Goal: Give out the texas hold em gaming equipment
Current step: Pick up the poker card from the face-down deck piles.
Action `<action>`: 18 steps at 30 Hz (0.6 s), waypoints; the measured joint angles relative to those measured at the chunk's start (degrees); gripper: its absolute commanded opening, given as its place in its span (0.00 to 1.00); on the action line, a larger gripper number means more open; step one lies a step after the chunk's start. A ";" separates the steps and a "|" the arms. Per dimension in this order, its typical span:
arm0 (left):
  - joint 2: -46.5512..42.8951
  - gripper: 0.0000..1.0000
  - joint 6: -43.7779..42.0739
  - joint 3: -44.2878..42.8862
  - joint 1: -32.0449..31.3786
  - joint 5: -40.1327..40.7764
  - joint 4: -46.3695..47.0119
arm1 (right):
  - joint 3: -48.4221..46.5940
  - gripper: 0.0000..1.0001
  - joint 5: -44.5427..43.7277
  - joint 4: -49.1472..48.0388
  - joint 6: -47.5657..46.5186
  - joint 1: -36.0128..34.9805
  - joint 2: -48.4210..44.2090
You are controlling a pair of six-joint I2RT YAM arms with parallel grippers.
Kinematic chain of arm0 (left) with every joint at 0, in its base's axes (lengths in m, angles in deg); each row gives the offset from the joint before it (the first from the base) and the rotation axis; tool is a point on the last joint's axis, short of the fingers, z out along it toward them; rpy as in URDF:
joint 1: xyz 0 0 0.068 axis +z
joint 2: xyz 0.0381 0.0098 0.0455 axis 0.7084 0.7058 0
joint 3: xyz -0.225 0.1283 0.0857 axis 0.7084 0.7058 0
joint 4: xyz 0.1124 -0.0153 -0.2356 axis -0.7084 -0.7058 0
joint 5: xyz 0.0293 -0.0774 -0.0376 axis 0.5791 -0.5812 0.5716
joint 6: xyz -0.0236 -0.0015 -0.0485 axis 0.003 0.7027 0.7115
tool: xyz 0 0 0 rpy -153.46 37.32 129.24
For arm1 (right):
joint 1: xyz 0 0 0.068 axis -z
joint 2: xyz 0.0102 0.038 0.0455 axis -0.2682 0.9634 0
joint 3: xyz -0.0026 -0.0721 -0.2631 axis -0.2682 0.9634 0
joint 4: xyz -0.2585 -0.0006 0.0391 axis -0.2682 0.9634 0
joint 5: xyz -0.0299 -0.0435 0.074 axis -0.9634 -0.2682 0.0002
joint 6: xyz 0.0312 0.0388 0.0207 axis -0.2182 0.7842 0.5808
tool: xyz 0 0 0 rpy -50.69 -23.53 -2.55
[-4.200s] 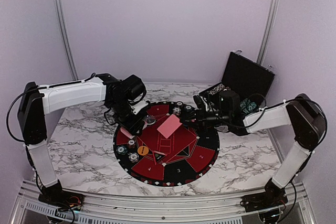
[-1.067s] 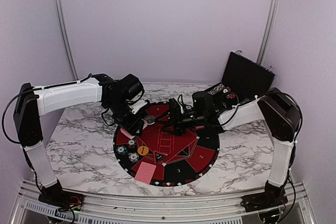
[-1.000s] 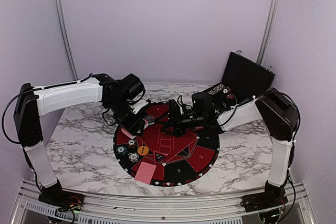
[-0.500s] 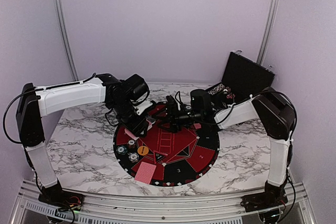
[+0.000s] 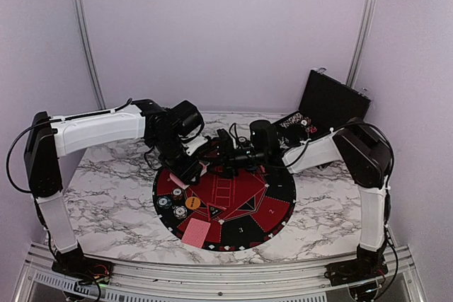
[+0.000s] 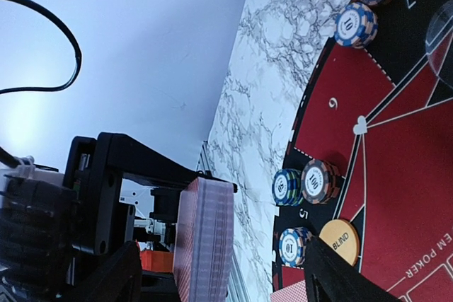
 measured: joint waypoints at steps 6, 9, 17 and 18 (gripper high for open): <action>0.26 0.31 0.04 -0.74 0.00 0.09 -0.13 | -1.70 0.73 0.24 0.15 0.00 -1.53 1.62; 0.26 0.31 0.02 -0.74 -0.09 0.07 -0.15 | -1.99 0.72 0.24 0.24 0.00 -2.05 2.16; 0.33 0.31 -0.02 -0.74 -0.24 0.07 -0.15 | -2.23 0.60 0.17 1.14 -0.52 -2.29 2.78; 0.35 0.31 -0.04 -0.74 -0.24 0.07 -0.15 | -2.51 0.58 0.11 1.64 -0.61 -2.29 3.02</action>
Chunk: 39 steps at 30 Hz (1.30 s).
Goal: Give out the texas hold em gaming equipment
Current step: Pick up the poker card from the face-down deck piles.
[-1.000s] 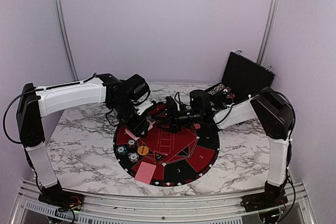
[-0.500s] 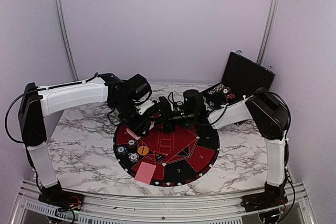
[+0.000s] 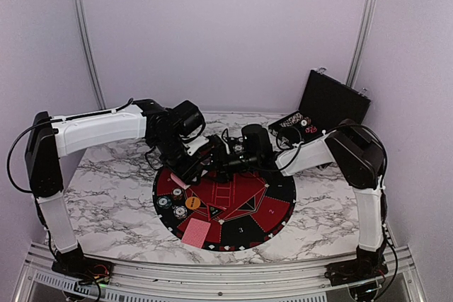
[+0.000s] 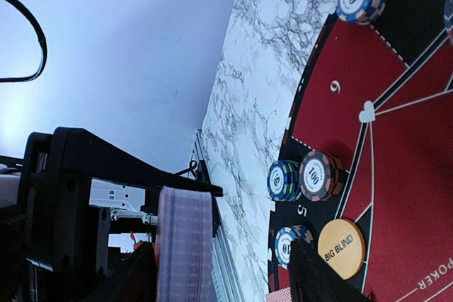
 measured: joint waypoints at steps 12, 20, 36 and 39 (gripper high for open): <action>0.15 0.31 -0.02 0.00 0.00 0.17 -0.87 | -0.33 0.54 -1.40 1.86 -3.45 0.68 -0.35; 0.17 0.31 -0.04 0.00 0.00 0.28 -0.85 | -0.33 0.54 -2.54 4.28 -5.27 1.36 -1.51; 0.17 0.31 -0.09 0.02 0.00 0.68 -0.85 | 1.36 0.57 -3.43 6.34 -5.92 2.23 -5.51; 0.17 0.31 -0.09 0.02 0.02 0.68 -0.85 | 1.97 0.52 -3.48 6.27 -5.92 2.34 -6.21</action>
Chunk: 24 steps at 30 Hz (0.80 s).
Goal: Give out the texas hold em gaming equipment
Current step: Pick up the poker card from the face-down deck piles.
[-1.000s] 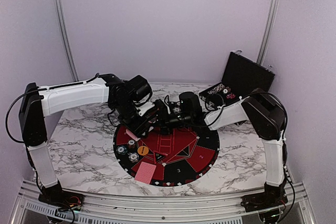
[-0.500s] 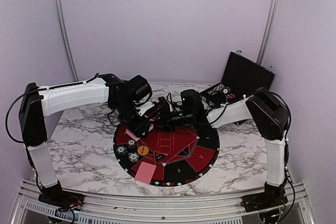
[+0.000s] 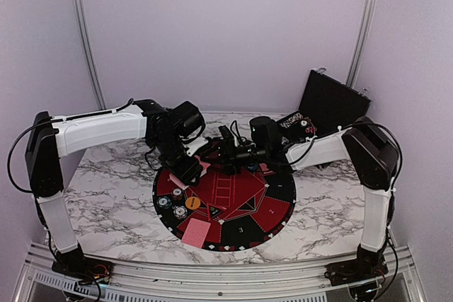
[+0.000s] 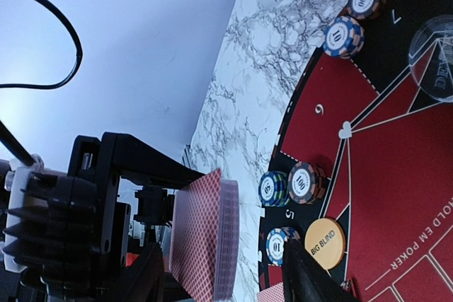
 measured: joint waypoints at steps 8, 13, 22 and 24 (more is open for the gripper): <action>0.00 0.30 0.00 0.20 0.11 0.31 0.00 | 1.27 0.37 -0.20 -0.39 0.24 0.20 -0.83; 0.00 0.30 0.00 0.20 0.11 0.37 0.00 | 1.60 0.33 -0.22 -0.72 0.48 0.20 -1.29; 0.00 0.30 0.00 0.22 0.11 0.37 0.00 | 1.62 0.29 -0.17 -1.29 0.90 -0.20 -1.29; 0.00 0.30 0.00 0.20 0.11 0.37 0.00 | 1.62 0.27 -0.17 -1.31 1.01 -0.24 -1.29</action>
